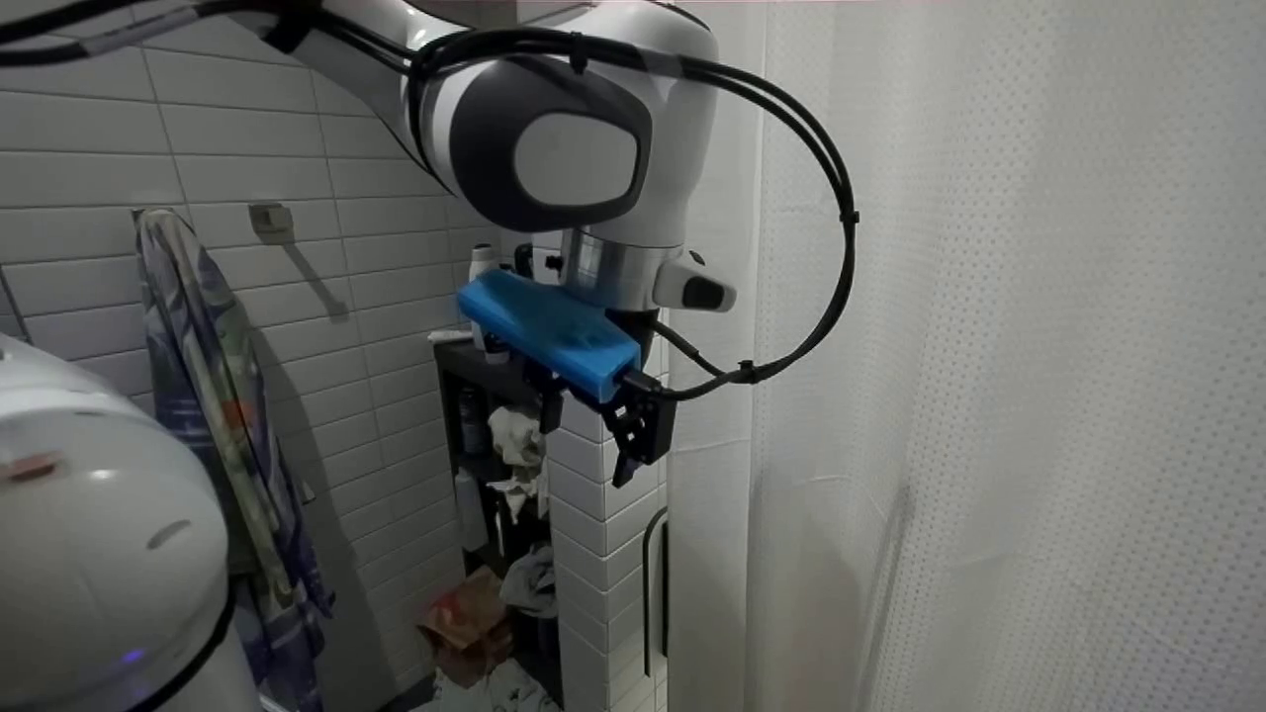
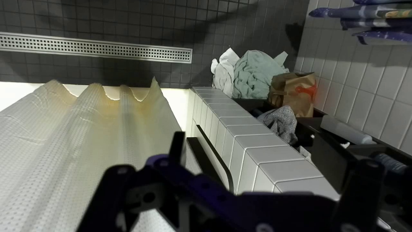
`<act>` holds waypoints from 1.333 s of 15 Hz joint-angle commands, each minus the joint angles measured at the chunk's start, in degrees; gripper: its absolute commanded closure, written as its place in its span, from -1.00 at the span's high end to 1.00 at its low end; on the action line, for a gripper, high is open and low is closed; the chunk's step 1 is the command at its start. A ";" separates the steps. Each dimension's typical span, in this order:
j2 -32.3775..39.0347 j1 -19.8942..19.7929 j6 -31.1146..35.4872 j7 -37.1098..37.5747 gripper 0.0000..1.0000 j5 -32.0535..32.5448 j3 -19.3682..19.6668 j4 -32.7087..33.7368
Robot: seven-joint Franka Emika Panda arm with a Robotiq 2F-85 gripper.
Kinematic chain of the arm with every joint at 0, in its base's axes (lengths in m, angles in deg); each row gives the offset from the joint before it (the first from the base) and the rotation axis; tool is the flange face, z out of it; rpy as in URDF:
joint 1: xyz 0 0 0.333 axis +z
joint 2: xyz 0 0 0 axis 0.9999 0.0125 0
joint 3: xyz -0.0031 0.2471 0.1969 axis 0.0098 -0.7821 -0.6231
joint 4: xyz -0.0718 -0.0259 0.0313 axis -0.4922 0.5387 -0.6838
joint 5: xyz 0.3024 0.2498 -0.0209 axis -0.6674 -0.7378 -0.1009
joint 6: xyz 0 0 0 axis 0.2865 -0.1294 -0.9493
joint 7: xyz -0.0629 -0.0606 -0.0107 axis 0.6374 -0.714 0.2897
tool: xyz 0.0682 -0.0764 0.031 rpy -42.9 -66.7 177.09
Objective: Hang the towel on the hook
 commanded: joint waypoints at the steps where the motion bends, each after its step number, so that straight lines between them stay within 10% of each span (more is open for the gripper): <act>1: 0.39 -1.26 -0.06 -0.80 1.00 -0.96 -1.23 0.06; 11: 2.08 -1.44 -1.20 -3.27 1.00 -0.75 0.51 3.12; 20: 1.03 -0.06 -15.89 -20.03 1.00 0.05 3.67 10.31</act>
